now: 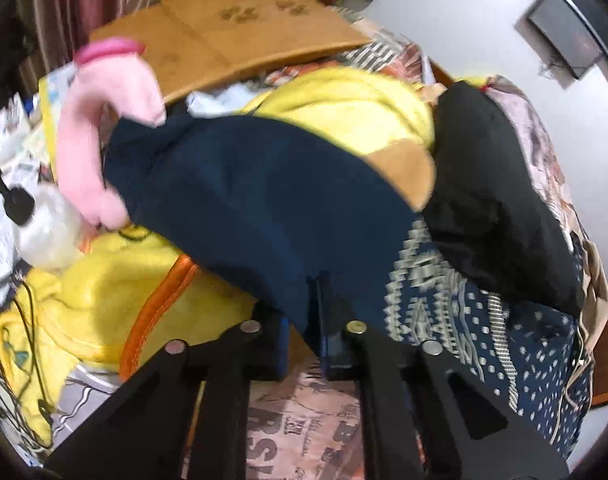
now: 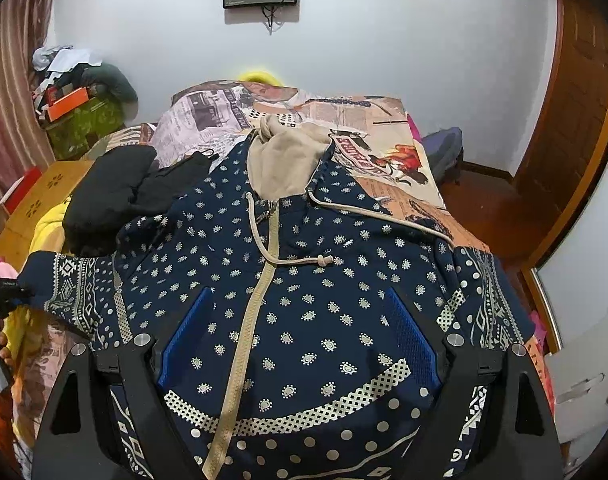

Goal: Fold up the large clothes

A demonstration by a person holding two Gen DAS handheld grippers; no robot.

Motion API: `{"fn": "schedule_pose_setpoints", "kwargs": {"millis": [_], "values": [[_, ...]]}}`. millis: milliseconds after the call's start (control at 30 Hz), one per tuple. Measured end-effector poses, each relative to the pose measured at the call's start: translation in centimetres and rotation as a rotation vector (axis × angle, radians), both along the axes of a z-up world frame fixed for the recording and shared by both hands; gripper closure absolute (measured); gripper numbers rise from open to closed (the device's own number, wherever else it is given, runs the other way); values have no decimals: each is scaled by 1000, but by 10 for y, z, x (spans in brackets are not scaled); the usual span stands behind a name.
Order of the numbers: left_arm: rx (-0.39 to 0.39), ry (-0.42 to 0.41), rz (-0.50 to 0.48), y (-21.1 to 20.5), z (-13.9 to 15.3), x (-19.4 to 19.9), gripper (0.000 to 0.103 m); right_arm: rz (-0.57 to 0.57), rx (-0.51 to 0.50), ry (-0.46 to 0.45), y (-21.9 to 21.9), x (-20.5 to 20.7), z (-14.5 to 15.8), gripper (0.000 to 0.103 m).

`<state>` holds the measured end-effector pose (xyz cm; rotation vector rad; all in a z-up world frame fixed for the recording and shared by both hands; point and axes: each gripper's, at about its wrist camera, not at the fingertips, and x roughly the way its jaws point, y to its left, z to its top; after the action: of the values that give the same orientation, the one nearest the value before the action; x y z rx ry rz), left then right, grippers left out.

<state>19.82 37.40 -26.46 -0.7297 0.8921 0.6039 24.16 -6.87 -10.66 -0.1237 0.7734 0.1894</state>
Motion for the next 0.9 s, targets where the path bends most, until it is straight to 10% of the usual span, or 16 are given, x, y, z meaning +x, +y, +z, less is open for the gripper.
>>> {"fn": "schedule_pose_setpoints", "kwargs": {"millis": [433, 900], "values": [[297, -295, -264, -104, 157, 45, 100, 25, 25, -63, -10, -7, 15, 18], [254, -343, -655, -272, 164, 93, 101, 78, 11, -91, -23, -11, 17, 18]]}}
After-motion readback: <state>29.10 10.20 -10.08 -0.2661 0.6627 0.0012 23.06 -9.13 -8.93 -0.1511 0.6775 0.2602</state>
